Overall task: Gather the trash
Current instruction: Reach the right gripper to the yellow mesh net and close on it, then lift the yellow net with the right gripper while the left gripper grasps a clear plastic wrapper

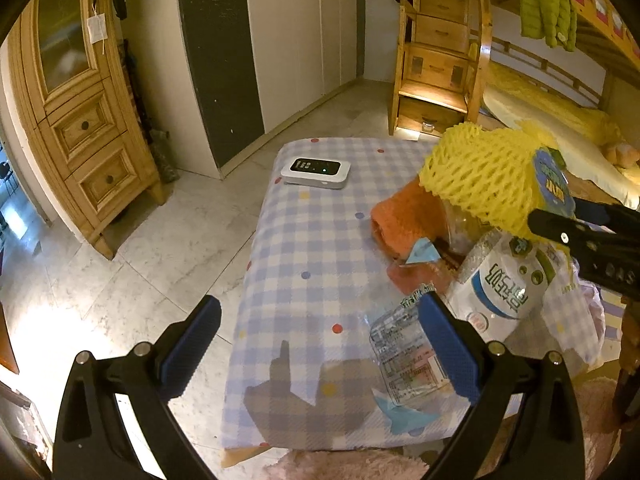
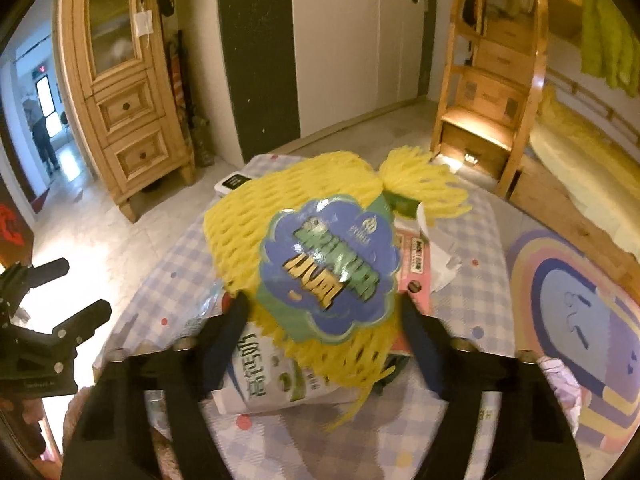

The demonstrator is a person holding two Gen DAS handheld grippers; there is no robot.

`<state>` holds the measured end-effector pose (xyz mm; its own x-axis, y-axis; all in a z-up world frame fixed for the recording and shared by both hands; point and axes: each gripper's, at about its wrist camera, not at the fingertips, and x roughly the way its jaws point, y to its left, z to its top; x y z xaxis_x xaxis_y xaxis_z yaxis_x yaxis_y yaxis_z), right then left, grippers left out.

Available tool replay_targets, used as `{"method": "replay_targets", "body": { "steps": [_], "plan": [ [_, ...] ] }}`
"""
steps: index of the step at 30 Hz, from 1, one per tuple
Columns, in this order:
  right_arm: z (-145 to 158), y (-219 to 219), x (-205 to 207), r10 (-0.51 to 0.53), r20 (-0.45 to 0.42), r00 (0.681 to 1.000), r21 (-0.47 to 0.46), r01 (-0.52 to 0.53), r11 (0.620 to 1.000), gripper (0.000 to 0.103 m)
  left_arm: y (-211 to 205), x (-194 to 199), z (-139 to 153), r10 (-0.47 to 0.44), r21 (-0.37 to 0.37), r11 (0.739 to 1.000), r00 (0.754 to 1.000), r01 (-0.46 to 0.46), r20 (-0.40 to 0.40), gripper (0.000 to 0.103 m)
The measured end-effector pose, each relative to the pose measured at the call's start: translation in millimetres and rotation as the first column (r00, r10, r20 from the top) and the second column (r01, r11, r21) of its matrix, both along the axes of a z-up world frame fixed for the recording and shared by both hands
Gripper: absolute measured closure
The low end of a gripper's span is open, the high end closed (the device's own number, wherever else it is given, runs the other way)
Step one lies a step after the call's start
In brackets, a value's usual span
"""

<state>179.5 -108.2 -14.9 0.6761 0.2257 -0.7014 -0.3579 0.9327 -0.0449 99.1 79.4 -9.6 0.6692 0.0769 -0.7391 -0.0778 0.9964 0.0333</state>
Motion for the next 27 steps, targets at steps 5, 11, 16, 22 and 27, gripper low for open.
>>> {"method": "replay_targets", "body": {
  "steps": [5, 11, 16, 22, 27],
  "plan": [
    [7.3, -1.5, -3.1, 0.012, 0.034, 0.999, 0.008, -0.013, 1.0, 0.076, -1.6, -3.1, 1.0, 0.003, 0.005, 1.0, 1.0, -0.003, -0.002, 0.007],
    [35.5, -3.7, -5.9, 0.007, 0.166, 0.986, -0.002, -0.007, 1.0, 0.087, -9.8, -12.6, 3.6, -0.009, 0.013, 1.0, 1.0, 0.009, 0.005, 0.007],
    [67.3, -21.4, -24.6, -0.044, 0.286, 0.957, 0.014, 0.042, 0.999, 0.087, -24.8, -29.1, 1.2, -0.067, 0.01, 0.998, 0.998, 0.067, 0.001, 0.007],
    [71.3, -60.0, -66.1, -0.137, 0.318, 0.938, 0.012, 0.14, 0.99, 0.087, -54.2, -44.8, -19.5, -0.144, -0.018, 0.99, 0.989, 0.143, -0.03, 0.007],
    [60.1, -81.8, -90.9, -0.192, 0.274, 0.942, 0.034, 0.19, 0.981, 0.087, -82.9, -40.3, -41.9, -0.18, 0.049, 0.982, 0.983, 0.182, -0.032, 0.014]
  ]
}}
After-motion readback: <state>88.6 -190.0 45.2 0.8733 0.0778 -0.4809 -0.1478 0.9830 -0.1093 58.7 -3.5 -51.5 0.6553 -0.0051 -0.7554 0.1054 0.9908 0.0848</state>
